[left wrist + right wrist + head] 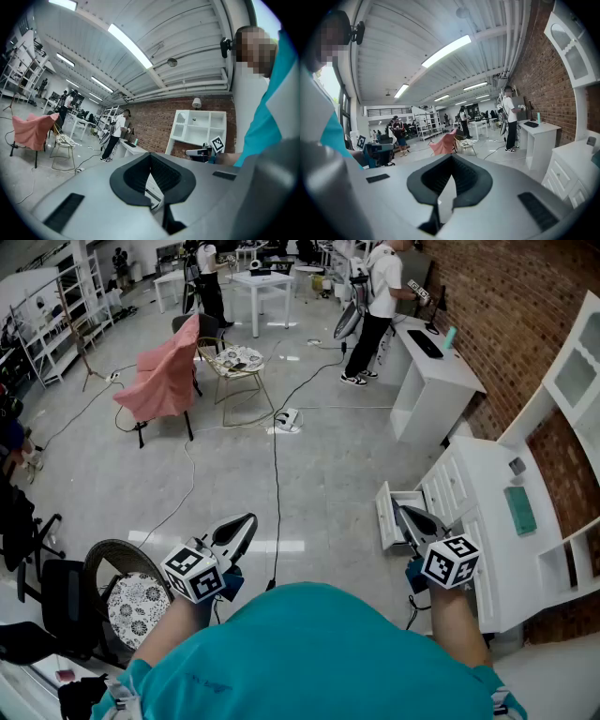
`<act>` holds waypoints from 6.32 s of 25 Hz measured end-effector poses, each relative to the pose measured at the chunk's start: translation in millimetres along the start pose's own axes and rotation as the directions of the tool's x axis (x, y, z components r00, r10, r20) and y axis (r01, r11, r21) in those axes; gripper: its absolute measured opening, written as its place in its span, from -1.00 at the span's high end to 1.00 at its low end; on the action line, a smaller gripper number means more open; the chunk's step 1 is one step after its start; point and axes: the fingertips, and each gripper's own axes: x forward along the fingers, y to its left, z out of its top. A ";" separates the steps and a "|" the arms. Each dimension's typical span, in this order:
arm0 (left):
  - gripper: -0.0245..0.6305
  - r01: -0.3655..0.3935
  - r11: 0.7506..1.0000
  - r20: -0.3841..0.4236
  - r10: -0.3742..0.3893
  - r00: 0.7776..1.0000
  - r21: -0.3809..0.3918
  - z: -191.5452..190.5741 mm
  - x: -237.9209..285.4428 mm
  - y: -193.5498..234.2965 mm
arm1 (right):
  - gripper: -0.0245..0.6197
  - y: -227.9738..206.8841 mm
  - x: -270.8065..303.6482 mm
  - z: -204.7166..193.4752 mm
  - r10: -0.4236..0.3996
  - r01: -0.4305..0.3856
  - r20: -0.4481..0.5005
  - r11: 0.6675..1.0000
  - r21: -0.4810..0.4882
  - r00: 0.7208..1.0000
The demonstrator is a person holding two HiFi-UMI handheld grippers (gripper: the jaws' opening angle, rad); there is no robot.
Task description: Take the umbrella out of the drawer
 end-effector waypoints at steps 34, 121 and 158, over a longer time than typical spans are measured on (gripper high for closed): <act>0.89 0.157 0.987 -0.021 -0.157 0.987 -0.017 -32.3 156.7 -126.5 | 0.86 -110.2 -112.2 -6.7 -0.039 0.039 -0.017 0.999 -0.026 0.999; 0.89 0.212 0.958 -0.559 -0.285 0.779 -0.194 -202.8 716.5 200.6 | 0.36 -662.7 274.4 -171.8 -0.236 0.323 -0.402 0.932 0.164 0.885; 0.89 0.223 0.903 -0.797 -0.429 0.426 -0.367 -696.0 812.7 130.3 | 0.05 -768.1 304.0 -794.0 -0.146 -0.102 -0.956 0.979 -0.176 0.253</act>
